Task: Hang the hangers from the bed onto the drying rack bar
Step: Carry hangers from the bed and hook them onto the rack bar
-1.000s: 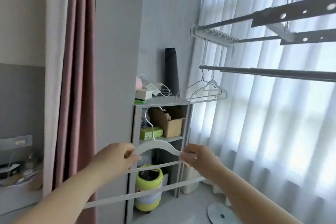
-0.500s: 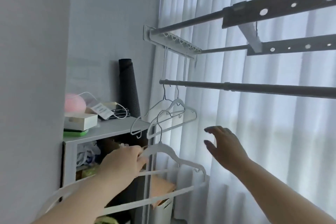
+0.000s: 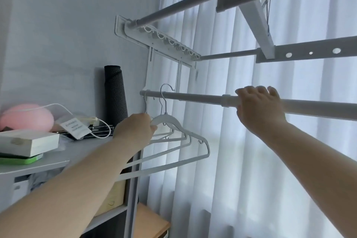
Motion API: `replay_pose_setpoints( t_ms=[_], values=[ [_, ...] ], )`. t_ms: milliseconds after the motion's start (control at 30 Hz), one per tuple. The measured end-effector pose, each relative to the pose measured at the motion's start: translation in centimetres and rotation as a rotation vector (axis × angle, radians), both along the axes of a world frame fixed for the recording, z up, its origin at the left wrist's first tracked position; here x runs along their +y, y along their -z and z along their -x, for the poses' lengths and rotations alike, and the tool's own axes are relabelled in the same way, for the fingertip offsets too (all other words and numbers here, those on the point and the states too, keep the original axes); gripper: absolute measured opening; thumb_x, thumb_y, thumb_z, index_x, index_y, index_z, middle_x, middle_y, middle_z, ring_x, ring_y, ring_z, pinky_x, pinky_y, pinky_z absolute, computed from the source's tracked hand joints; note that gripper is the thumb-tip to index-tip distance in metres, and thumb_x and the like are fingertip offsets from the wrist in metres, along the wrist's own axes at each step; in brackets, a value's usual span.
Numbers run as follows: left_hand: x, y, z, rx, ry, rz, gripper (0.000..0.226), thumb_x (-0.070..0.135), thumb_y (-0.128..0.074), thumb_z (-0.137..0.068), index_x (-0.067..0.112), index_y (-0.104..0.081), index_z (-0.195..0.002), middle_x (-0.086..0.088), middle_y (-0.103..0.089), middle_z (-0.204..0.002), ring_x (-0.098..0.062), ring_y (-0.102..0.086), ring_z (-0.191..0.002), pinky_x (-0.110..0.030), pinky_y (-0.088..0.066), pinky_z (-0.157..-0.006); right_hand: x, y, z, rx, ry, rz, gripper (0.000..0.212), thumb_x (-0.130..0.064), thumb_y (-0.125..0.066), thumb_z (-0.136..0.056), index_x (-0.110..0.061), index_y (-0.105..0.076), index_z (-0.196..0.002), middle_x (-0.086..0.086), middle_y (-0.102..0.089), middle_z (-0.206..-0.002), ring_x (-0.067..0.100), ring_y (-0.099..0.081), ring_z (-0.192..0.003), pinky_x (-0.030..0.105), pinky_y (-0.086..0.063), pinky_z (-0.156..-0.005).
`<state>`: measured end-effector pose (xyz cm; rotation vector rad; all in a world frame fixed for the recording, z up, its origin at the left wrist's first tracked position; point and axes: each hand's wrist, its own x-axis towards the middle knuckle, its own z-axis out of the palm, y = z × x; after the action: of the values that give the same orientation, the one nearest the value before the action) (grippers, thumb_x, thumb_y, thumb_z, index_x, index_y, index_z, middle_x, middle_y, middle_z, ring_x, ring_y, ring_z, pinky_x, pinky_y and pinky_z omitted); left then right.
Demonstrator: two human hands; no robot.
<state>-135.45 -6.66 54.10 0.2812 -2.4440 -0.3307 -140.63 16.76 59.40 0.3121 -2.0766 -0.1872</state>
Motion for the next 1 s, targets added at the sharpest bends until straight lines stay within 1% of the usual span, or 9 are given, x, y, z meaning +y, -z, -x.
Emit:
replay_pose_setpoints(
  t_ms=[67, 133, 233, 433, 633, 767, 833, 933, 1000],
  values=[
    [0.4, -0.2, 1.8, -0.001, -0.041, 0.009, 0.023, 0.029, -0.04, -0.096, 0.011, -0.049, -0.084, -0.007, -0.064, -0.088, -0.024, -0.056, -0.071, -0.031, -0.041, -0.066, 0.2, -0.1, 0.7, 0.036, -0.007, -0.005, 0.025, -0.017, -0.04, -0.092, -0.014, -0.049, -0.115, 0.004, -0.06, -0.107, 0.025, -0.054, -0.101, 0.03, -0.029, -0.08],
    [0.9, -0.4, 3.1, -0.004, -0.063, 0.025, 0.025, 0.03, -0.04, -0.096, 0.009, -0.054, -0.093, -0.006, -0.064, -0.088, -0.023, -0.056, -0.071, -0.031, -0.04, -0.065, 0.3, 0.0, 1.2, 0.058, -0.024, -0.008, 0.024, -0.014, -0.04, -0.091, -0.014, -0.05, -0.113, 0.003, -0.061, -0.103, 0.025, -0.055, -0.096, 0.028, -0.023, -0.073],
    [2.0, -0.6, 4.4, 0.003, -0.092, 0.051, 0.025, 0.029, -0.04, -0.096, 0.008, -0.054, -0.094, -0.004, -0.056, -0.083, -0.023, -0.052, -0.074, -0.031, -0.037, -0.063, 0.5, 0.2, 1.6, 0.091, -0.066, -0.032, 0.028, -0.013, -0.039, -0.091, -0.015, -0.048, -0.117, 0.003, -0.06, -0.105, 0.024, -0.054, -0.097, 0.028, -0.022, -0.073],
    [3.7, -0.1, 6.4, -0.039, -0.102, 0.077, 0.024, 0.026, -0.041, -0.096, 0.01, -0.056, -0.105, -0.009, -0.063, -0.103, -0.028, -0.056, -0.093, -0.033, -0.038, -0.07, 1.0, 0.6, 1.3, 0.102, -0.086, -0.062, 0.029, -0.013, -0.041, -0.09, -0.015, -0.046, -0.119, 0.002, -0.059, -0.109, 0.025, -0.053, -0.101, 0.029, -0.02, -0.075],
    [3.6, 0.4, 6.6, -0.022, -0.149, 0.066, 0.027, 0.023, -0.041, -0.097, 0.012, -0.054, -0.118, -0.01, -0.063, -0.109, -0.029, -0.057, -0.102, -0.031, -0.037, -0.071, 1.1, 0.7, 1.1, 0.073, -0.117, -0.048, 0.031, -0.014, -0.04, -0.091, -0.016, -0.043, -0.121, 0.002, -0.057, -0.113, 0.024, -0.05, -0.104, 0.029, -0.02, -0.076],
    [3.1, 0.6, 6.3, -0.032, -0.153, 0.067, 0.028, 0.026, -0.042, -0.096, 0.015, -0.056, -0.117, -0.008, -0.063, -0.108, -0.028, -0.057, -0.102, -0.031, -0.036, -0.071, 0.9, 0.7, 1.1, 0.045, -0.149, -0.013, 0.03, -0.015, -0.04, -0.091, -0.016, -0.044, -0.121, 0.002, -0.056, -0.115, 0.025, -0.048, -0.106, 0.031, -0.025, -0.081],
    [2.8, 0.6, 6.2, -0.028, -0.148, 0.04, 0.03, 0.03, -0.041, -0.095, 0.015, -0.056, -0.117, -0.007, -0.063, -0.109, -0.027, -0.057, -0.102, -0.031, -0.037, -0.072, 0.5, 1.0, 1.1, 0.027, -0.192, -0.01, 0.032, -0.015, -0.041, -0.091, -0.015, -0.044, -0.123, 0.003, -0.054, -0.121, 0.026, -0.044, -0.113, 0.033, -0.025, -0.095],
    [2.8, 0.5, 5.4, 0.022, -0.122, -0.012, 0.034, 0.036, -0.041, -0.095, 0.015, -0.054, -0.119, -0.004, -0.062, -0.115, -0.025, -0.056, -0.105, -0.031, -0.039, -0.076, -0.4, 1.8, 1.5, 0.022, -0.355, 0.049, 0.035, -0.012, -0.046, -0.09, -0.01, -0.048, -0.124, 0.006, -0.052, -0.127, 0.028, -0.036, -0.127, 0.035, -0.002, -0.115],
    [2.8, 1.0, 4.5, 0.132, -0.061, -0.068, 0.035, 0.035, -0.044, -0.094, 0.016, -0.05, -0.123, -0.001, -0.059, -0.122, -0.023, -0.055, -0.11, -0.032, -0.042, -0.083, -1.5, 2.6, 1.6, 0.032, -0.486, 0.091, 0.034, -0.009, -0.055, -0.085, -0.006, -0.055, -0.119, 0.009, -0.057, -0.121, 0.03, -0.042, -0.126, 0.035, -0.006, -0.116]
  ],
)
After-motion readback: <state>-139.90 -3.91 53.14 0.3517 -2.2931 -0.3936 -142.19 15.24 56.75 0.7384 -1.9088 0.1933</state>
